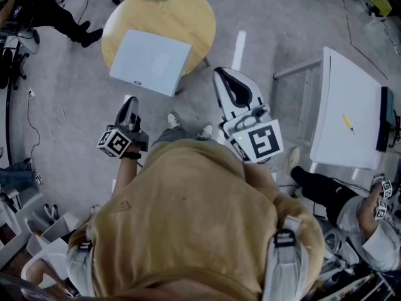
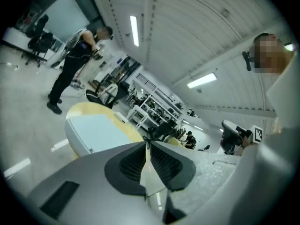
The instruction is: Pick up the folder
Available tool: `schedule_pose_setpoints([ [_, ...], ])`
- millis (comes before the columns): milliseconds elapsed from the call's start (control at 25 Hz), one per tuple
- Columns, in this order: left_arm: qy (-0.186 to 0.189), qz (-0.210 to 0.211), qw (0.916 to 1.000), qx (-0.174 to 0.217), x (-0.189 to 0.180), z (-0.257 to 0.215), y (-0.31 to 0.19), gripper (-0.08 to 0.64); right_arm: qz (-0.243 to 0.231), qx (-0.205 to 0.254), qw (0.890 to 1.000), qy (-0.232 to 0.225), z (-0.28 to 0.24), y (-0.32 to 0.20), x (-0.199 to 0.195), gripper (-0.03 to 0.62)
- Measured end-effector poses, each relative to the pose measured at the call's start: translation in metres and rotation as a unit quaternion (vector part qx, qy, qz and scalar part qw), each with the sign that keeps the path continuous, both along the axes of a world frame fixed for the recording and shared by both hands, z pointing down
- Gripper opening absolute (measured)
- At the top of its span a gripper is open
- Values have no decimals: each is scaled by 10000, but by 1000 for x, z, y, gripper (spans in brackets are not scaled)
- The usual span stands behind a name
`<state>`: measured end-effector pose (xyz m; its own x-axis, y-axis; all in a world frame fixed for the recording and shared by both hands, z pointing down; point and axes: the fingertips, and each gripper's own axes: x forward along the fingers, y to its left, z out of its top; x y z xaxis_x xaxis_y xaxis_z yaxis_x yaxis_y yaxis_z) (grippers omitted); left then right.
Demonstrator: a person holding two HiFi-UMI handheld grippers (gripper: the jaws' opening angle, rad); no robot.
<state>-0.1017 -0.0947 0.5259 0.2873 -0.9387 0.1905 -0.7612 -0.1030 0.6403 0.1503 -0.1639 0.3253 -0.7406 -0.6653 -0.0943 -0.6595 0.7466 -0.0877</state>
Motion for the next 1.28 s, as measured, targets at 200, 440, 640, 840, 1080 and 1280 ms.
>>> schedule_pose_setpoints([
  [200, 556, 23, 9974, -450, -13, 44, -17, 53, 35, -8, 10000, 81, -6, -4, -15, 0],
  [440, 1361, 167, 9847, -1074, -22, 98, -36, 202, 25, -71, 9994, 332, -1, -15, -34, 0],
  [640, 2393, -205, 9572, -1617, -33, 166, -42, 390, 97, -187, 9982, 567, 5, -20, -46, 0],
  [840, 3113, -356, 9297, -1936, -29, 219, -57, 449, 282, -334, 9951, 883, 14, -24, -46, 0],
  [1080, 3827, -193, 9139, -1341, -19, 225, -95, 449, 613, -406, 9932, 899, 11, -26, -48, 0],
  [1280, 3684, 208, 9205, -1282, -2, 223, -114, 449, 726, -439, 9915, 986, 13, -26, -46, 0],
])
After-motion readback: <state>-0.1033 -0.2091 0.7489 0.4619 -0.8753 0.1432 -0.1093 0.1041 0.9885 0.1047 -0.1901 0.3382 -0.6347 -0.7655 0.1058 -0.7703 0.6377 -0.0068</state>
